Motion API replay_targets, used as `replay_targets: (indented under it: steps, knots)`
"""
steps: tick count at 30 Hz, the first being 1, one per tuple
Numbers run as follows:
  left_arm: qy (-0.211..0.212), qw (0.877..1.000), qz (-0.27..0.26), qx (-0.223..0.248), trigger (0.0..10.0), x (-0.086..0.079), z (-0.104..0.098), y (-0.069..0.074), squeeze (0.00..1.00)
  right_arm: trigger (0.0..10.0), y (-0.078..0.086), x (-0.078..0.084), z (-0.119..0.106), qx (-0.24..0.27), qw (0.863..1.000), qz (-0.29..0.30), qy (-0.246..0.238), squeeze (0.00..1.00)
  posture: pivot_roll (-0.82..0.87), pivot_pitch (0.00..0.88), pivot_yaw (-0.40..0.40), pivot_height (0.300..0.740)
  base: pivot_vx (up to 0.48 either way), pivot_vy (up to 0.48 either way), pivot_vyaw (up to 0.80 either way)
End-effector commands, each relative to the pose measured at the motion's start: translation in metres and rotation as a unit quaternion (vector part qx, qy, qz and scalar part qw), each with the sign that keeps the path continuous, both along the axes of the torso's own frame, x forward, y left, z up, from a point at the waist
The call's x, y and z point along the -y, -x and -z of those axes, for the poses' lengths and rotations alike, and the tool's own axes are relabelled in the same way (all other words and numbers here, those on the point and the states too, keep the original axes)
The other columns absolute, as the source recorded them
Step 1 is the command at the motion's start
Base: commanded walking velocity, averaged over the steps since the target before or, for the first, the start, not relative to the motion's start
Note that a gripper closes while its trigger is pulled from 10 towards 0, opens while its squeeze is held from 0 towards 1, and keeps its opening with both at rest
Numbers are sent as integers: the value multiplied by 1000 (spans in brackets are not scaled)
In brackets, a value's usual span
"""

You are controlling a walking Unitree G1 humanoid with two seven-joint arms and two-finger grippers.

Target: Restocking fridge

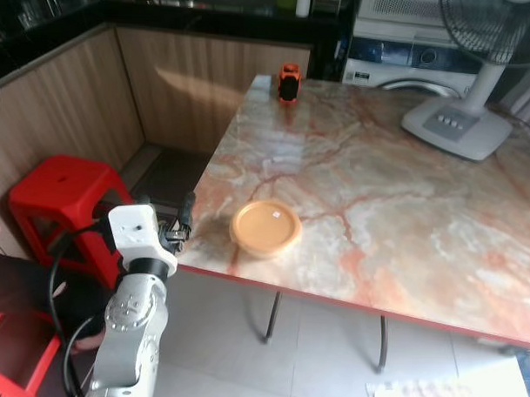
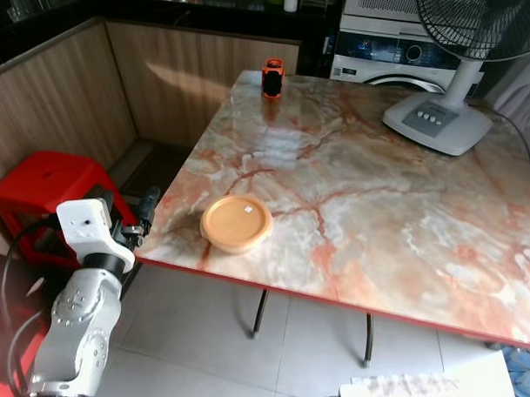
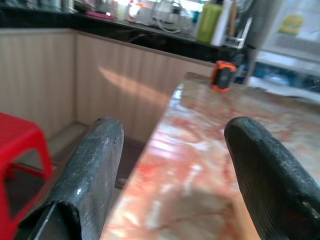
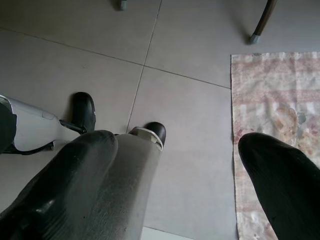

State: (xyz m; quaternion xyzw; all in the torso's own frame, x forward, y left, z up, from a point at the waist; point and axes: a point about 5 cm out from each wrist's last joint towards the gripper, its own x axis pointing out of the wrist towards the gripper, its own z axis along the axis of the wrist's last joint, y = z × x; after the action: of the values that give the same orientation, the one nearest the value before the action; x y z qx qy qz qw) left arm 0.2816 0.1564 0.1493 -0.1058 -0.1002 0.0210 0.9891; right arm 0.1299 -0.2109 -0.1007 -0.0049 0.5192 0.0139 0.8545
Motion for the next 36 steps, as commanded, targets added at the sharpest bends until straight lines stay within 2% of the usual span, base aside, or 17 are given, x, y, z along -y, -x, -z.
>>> replay_targets:
  steps: [1,4,13,18,36]
  knots:
    - [18,1000,-4,-1,10000,-6,-3,0,0,10000,1,0,0,-2,1000,0,0,0,9,33,-3,740,0,0,0]
    - [39,999,-6,-12,10000,-9,0,-1,0,10000,1,0,0,-3,1000,0,0,0,8,33,-2,740,0,0,0]
    - [25,1000,3,-4,10000,-7,-8,-3,0,10000,1,0,0,-3,1000,-1,-1,0,8,32,0,740,0,0,0]
    - [20,1000,-6,1,10000,-11,-12,-5,0,10000,1,0,0,-3,1000,-2,-1,0,9,28,0,740,0,0,0]
    - [16,1000,-5,4,10000,-11,-15,-5,0,10000,1,0,0,-3,1000,-6,-1,0,9,29,-3,740,0,0,0]
